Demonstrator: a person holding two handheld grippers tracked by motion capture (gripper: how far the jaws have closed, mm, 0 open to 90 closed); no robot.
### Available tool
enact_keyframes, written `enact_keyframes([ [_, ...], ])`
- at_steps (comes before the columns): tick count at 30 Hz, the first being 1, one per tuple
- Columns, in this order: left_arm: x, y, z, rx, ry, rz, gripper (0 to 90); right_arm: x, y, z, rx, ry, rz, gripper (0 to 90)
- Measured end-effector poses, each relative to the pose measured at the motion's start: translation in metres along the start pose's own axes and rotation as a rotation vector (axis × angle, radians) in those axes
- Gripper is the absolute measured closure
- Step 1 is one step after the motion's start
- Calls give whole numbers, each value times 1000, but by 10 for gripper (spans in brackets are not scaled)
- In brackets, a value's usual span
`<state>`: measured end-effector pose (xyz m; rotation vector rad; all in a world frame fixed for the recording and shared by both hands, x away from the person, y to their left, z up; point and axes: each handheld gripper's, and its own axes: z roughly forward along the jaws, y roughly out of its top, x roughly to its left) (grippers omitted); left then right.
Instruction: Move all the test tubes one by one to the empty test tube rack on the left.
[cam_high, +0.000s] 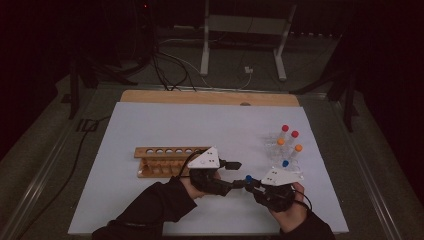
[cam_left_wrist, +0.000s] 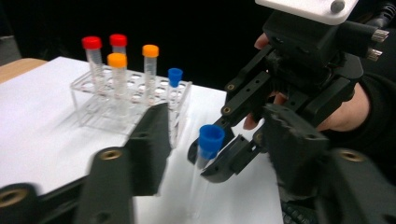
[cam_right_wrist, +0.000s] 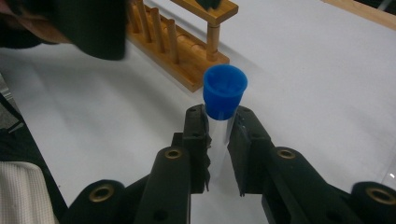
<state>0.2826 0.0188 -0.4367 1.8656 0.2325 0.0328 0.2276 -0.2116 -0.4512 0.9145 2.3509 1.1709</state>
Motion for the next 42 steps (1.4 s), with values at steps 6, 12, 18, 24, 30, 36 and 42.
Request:
enact_keyframes([
  [6,-4,-1,17,17,6,28,561,0,1,-1,-3,0,2,776],
  [12,-3,-5,23,32,32,51,669,-1,1,-2,-7,-1,2,776],
  [18,-3,-5,26,43,30,60,722,-1,1,-3,-12,-5,7,776],
  [24,-5,-4,29,58,41,80,768,-2,1,-3,-9,-7,11,775],
  [30,-5,0,26,50,52,91,777,-2,0,-4,-34,-7,23,722],
  [36,8,23,-1,7,127,93,778,-7,-1,-6,-70,-22,53,488],
  [42,23,43,-34,-28,225,98,778,-13,-2,-10,-104,-49,90,321],
])
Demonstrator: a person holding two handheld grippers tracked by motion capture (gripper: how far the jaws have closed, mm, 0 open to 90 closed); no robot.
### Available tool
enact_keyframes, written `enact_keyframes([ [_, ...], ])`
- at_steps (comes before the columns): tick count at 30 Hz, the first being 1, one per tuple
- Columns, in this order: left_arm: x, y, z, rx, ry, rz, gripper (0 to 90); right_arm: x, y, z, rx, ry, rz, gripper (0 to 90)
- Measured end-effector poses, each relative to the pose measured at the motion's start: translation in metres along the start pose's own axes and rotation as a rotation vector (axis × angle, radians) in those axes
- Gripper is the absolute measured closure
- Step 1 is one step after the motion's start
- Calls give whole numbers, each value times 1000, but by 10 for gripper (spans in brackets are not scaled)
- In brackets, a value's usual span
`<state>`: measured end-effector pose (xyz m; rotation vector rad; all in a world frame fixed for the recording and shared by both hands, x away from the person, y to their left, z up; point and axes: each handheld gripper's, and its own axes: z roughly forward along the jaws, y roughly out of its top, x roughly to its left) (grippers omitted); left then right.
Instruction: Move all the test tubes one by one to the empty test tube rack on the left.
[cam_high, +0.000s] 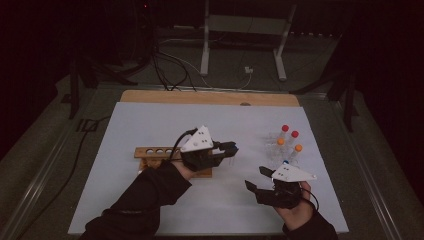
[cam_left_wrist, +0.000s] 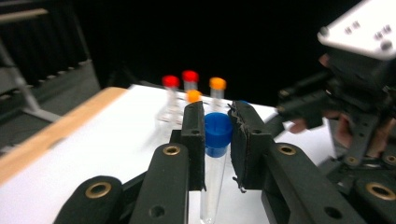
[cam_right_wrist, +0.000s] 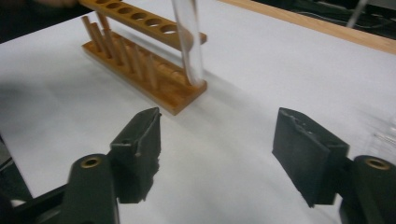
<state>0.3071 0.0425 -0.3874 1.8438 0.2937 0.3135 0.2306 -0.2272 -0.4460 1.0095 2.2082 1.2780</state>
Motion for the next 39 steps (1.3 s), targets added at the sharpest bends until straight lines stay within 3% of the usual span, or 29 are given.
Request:
enact_keyframes([
  [3,10,7,-13,-11,52,0,778,0,-1,-1,-16,-21,4,234],
  [7,17,9,-23,-14,86,-1,778,-2,0,-3,-49,-42,23,150],
  [8,22,10,-30,-15,112,-1,778,-3,0,-4,-59,-41,32,148],
  [11,25,9,-35,-14,128,-6,778,-5,0,-7,-71,-16,43,84],
  [14,33,5,-44,-11,171,-16,778,-6,-1,-8,-76,-4,44,23],
  [21,44,-10,-53,16,222,-42,778,-6,0,-11,-93,12,44,0],
  [29,47,-33,-47,47,245,-73,778,-5,-1,-9,-82,3,32,0],
  [34,49,-57,-40,69,238,-122,778,-5,-2,-9,-79,11,30,0],
  [39,49,-71,-34,84,229,-152,778,-5,-3,-9,-75,10,29,0],
])
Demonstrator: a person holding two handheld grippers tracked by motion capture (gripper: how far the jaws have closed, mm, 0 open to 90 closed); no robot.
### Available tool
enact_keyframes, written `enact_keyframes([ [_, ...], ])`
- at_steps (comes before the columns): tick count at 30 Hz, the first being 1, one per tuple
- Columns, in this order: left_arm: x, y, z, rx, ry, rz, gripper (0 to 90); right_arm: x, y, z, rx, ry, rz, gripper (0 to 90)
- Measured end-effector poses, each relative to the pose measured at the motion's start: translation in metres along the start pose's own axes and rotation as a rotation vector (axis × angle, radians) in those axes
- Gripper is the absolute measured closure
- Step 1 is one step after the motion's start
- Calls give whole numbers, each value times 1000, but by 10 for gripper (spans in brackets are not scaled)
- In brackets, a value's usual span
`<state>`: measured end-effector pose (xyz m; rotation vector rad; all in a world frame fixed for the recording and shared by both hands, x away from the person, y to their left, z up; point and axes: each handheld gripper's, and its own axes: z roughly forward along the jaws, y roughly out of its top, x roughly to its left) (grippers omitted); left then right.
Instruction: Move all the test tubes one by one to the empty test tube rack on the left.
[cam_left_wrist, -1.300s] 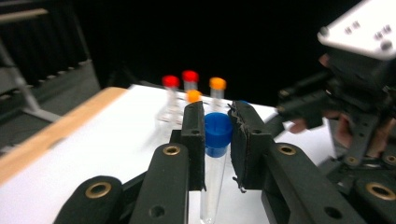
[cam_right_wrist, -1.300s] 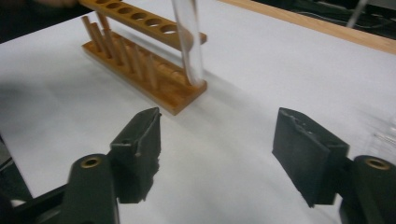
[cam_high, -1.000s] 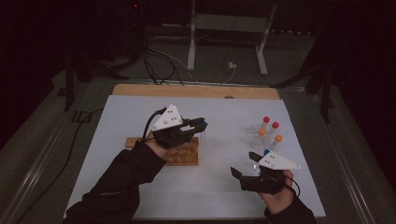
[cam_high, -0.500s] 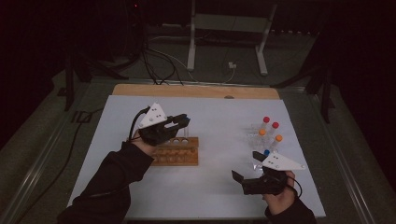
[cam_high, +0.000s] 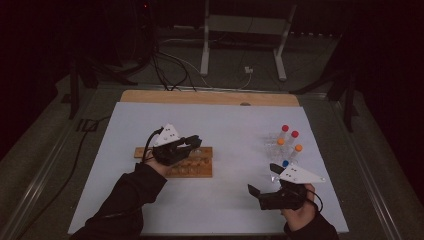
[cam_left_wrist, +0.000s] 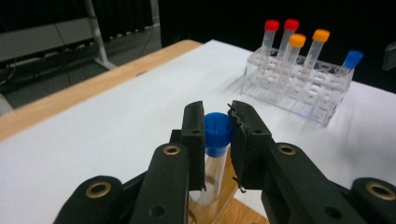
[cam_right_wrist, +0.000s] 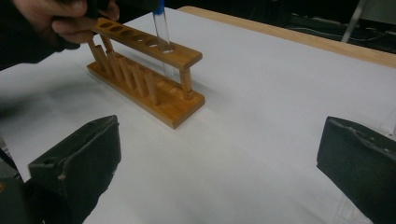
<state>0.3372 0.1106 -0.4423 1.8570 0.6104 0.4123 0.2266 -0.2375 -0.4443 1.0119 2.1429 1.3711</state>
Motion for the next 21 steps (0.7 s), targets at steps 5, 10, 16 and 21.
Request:
enact_keyframes([
  [5,-1,-12,7,20,9,-12,778,0,-1,0,5,5,0,0],
  [10,-3,-17,10,30,15,-9,777,0,0,0,5,11,-6,0],
  [16,-2,-18,10,34,13,-14,776,0,1,-3,-6,13,-4,0],
  [21,-1,-16,10,52,3,-5,757,-7,11,-19,-82,-7,-37,0],
])
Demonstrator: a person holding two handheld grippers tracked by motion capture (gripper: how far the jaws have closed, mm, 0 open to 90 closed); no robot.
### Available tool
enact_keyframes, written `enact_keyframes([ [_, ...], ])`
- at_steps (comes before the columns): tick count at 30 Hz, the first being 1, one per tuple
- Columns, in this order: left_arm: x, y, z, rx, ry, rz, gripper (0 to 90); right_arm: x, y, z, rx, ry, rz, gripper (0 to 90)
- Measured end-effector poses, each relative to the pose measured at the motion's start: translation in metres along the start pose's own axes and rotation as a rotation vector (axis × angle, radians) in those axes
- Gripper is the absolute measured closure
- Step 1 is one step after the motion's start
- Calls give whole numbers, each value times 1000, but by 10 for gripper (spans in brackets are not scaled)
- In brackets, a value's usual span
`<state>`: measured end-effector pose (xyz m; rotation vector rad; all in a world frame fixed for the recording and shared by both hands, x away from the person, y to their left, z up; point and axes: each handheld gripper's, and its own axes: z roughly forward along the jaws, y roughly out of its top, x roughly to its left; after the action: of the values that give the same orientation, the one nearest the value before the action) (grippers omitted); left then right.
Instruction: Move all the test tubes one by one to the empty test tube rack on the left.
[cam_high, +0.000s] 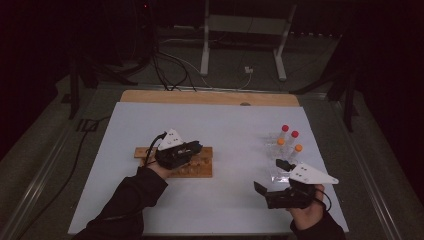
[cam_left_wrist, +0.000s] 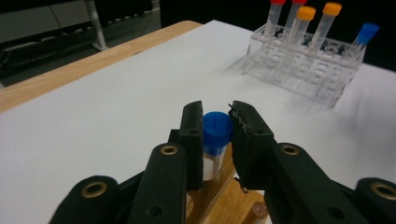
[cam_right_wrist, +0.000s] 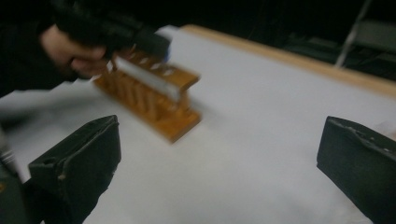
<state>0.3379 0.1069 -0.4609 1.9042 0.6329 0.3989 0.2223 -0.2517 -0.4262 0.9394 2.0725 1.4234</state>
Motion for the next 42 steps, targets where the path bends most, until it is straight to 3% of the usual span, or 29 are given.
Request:
enact_keyframes([
  [1,0,0,0,2,7,4,705,-3,2,-3,-7,-7,-1,0],
  [2,-1,0,-4,-15,-13,8,660,-7,4,-8,-11,-20,3,0],
  [6,-3,1,-16,-47,-39,1,462,-27,4,-22,-1,-98,82,0],
  [8,-5,3,-23,-65,-47,-1,371,-34,1,-25,9,-149,97,0],
  [9,-5,3,-23,-65,-47,-1,328,-34,1,-25,9,-149,97,0],
  [10,-8,4,-29,-69,-67,-14,271,-40,-3,-26,25,-194,115,0],
  [14,-14,4,-35,-66,-94,-8,149,-48,-10,-21,58,-228,167,0],
  [17,-18,2,-40,-64,-108,-13,88,-49,-14,-17,81,-230,171,10],
  [19,-20,1,-43,-62,-118,-8,35,-48,-20,-11,126,-250,170,62],
  [25,-22,-3,-47,-76,-111,-20,33,-52,-29,-6,179,-291,197,220],
  [27,-22,-3,-48,-74,-110,-23,33,-55,-34,-2,215,-293,209,381],
  [28,-22,-3,-48,-74,-108,-22,33,-55,-34,-2,215,-293,209,381],
  [30,-22,-4,-48,-68,-108,-21,33,-57,-37,2,234,-291,211,498],
  [32,-22,-4,-46,-62,-110,-17,33,-58,-38,3,237,-290,211,524],
  [33,-22,-5,-46,-59,-108,-17,33,-60,-39,5,241,-297,213,607],
  [38,-22,-5,-45,-63,-116,-34,33,-62,-39,8,249,-303,214,718],
  [42,-21,-5,-45,-61,-114,-28,33,-62,-39,11,255,-299,201,755],
])
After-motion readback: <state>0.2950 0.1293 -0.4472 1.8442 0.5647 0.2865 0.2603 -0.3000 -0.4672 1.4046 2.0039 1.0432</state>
